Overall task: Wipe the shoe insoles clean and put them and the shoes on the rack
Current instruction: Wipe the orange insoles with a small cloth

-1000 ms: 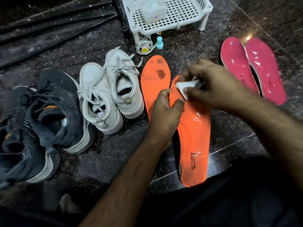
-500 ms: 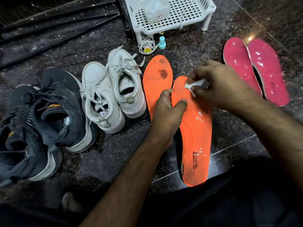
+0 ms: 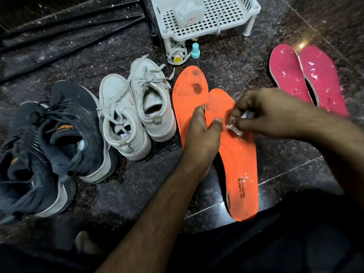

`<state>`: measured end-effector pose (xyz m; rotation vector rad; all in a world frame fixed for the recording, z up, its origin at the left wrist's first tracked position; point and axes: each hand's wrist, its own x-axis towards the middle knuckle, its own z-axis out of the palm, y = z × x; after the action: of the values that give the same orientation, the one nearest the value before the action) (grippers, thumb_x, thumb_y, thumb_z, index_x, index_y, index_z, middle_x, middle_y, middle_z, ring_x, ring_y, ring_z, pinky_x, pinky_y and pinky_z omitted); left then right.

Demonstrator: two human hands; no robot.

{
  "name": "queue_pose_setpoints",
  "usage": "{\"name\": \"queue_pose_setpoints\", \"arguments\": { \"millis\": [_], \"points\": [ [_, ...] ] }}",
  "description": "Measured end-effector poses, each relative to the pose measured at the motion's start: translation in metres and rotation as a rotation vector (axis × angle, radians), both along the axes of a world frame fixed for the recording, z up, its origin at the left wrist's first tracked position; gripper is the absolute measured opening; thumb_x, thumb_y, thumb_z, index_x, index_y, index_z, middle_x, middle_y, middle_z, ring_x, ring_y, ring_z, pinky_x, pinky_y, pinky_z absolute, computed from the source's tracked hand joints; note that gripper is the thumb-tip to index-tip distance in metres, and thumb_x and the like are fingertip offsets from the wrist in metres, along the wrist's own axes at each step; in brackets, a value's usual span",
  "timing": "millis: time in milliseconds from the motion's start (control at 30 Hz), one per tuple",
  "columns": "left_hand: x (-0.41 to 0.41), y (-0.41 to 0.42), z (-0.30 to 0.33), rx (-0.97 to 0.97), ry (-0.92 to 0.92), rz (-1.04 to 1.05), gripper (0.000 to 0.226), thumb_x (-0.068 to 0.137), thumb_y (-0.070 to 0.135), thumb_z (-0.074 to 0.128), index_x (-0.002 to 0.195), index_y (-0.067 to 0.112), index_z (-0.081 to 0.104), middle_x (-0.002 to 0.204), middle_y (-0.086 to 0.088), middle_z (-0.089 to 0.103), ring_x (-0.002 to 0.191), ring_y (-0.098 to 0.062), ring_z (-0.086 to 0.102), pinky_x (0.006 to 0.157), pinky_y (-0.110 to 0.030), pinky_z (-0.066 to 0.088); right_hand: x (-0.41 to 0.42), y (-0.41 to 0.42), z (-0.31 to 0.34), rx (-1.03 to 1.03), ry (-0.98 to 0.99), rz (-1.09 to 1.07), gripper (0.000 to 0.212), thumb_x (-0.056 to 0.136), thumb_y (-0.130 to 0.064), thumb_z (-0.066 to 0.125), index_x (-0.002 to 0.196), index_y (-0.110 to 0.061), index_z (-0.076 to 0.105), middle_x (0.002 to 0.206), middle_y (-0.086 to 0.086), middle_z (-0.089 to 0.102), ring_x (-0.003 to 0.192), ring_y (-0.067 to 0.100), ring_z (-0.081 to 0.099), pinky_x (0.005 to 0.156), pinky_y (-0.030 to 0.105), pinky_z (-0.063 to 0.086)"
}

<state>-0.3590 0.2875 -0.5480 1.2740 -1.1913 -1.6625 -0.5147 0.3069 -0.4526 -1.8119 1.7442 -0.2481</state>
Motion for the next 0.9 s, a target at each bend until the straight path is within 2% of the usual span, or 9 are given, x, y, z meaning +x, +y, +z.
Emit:
{"name": "queue_pose_setpoints", "arguments": {
  "millis": [100, 200, 333, 467, 600, 700, 767, 833, 900],
  "points": [
    [0.001, -0.006, -0.001, -0.001, 0.023, 0.028, 0.029, 0.086, 0.021, 0.060, 0.115, 0.029, 0.060, 0.115, -0.010, 0.073, 0.107, -0.036, 0.069, 0.097, -0.060, 0.052, 0.006, 0.001, -0.007, -0.193, 0.028, -0.088, 0.011, 0.085, -0.026, 0.073, 0.092, -0.034, 0.074, 0.081, -0.011, 0.057, 0.072, -0.002, 0.054, 0.067, 0.019, 0.035],
    [0.005, -0.009, 0.000, -0.027, 0.009, 0.063, 0.030, 0.086, 0.018, 0.060, 0.116, 0.024, 0.059, 0.113, -0.011, 0.073, 0.107, -0.036, 0.069, 0.098, -0.060, 0.051, 0.017, -0.001, -0.012, -0.174, 0.101, -0.002, 0.023, 0.087, -0.026, 0.071, 0.109, -0.031, 0.075, 0.094, -0.003, 0.057, 0.082, 0.013, 0.058, 0.074, 0.022, 0.036],
    [0.008, -0.011, 0.000, -0.032, 0.008, 0.104, 0.032, 0.084, 0.020, 0.061, 0.116, 0.020, 0.058, 0.112, -0.013, 0.072, 0.105, -0.038, 0.069, 0.097, -0.060, 0.052, 0.013, 0.001, -0.007, -0.109, 0.045, 0.013, 0.020, 0.080, -0.020, 0.072, 0.094, -0.033, 0.077, 0.093, -0.004, 0.063, 0.083, 0.015, 0.063, 0.076, 0.024, 0.044],
    [0.006, -0.011, 0.006, -0.028, 0.033, 0.099, 0.029, 0.084, 0.018, 0.061, 0.113, 0.021, 0.060, 0.110, -0.013, 0.073, 0.102, -0.038, 0.070, 0.094, -0.059, 0.054, 0.007, -0.001, -0.006, -0.332, 0.027, -0.219, 0.016, 0.084, -0.024, 0.073, 0.100, -0.029, 0.075, 0.093, 0.000, 0.059, 0.080, 0.014, 0.057, 0.072, 0.024, 0.039],
    [0.007, -0.010, 0.006, -0.037, 0.015, 0.100, 0.032, 0.084, 0.019, 0.062, 0.116, 0.021, 0.060, 0.111, -0.010, 0.074, 0.103, -0.034, 0.070, 0.096, -0.058, 0.053, 0.017, -0.004, -0.014, -0.257, 0.082, -0.040, 0.025, 0.081, -0.015, 0.075, 0.103, -0.026, 0.077, 0.099, 0.002, 0.061, 0.083, 0.020, 0.063, 0.077, 0.023, 0.042],
    [0.007, -0.010, 0.007, -0.024, 0.026, 0.106, 0.030, 0.084, 0.019, 0.061, 0.114, 0.023, 0.060, 0.111, -0.010, 0.073, 0.103, -0.032, 0.071, 0.096, -0.056, 0.054, 0.008, -0.008, -0.014, -0.278, 0.196, -0.128, 0.021, 0.079, -0.015, 0.073, 0.099, -0.024, 0.076, 0.096, 0.005, 0.058, 0.088, 0.026, 0.062, 0.074, 0.021, 0.034],
    [0.007, -0.011, 0.009, -0.027, 0.029, 0.109, 0.027, 0.084, 0.019, 0.061, 0.110, 0.024, 0.060, 0.111, -0.010, 0.073, 0.104, -0.033, 0.070, 0.097, -0.056, 0.054, 0.004, -0.008, -0.010, -0.306, 0.157, -0.195, 0.023, 0.080, -0.016, 0.073, 0.100, -0.026, 0.075, 0.094, 0.003, 0.054, 0.082, 0.020, 0.057, 0.072, 0.023, 0.034],
    [0.006, -0.011, 0.010, -0.024, 0.045, 0.109, 0.025, 0.084, 0.016, 0.061, 0.108, 0.024, 0.061, 0.110, -0.012, 0.074, 0.102, -0.036, 0.070, 0.095, -0.058, 0.054, 0.008, -0.006, -0.007, -0.291, 0.065, -0.142, 0.025, 0.081, -0.016, 0.074, 0.103, -0.028, 0.073, 0.094, 0.000, 0.053, 0.079, 0.015, 0.056, 0.074, 0.024, 0.038],
    [0.005, -0.009, 0.010, -0.018, 0.045, 0.108, 0.025, 0.084, 0.015, 0.060, 0.108, 0.023, 0.060, 0.108, -0.013, 0.074, 0.101, -0.038, 0.070, 0.093, -0.058, 0.055, 0.014, -0.004, -0.011, -0.241, 0.085, -0.060, 0.026, 0.081, -0.014, 0.073, 0.104, -0.028, 0.073, 0.094, -0.002, 0.052, 0.079, 0.014, 0.055, 0.075, 0.021, 0.037]
  ]
}}
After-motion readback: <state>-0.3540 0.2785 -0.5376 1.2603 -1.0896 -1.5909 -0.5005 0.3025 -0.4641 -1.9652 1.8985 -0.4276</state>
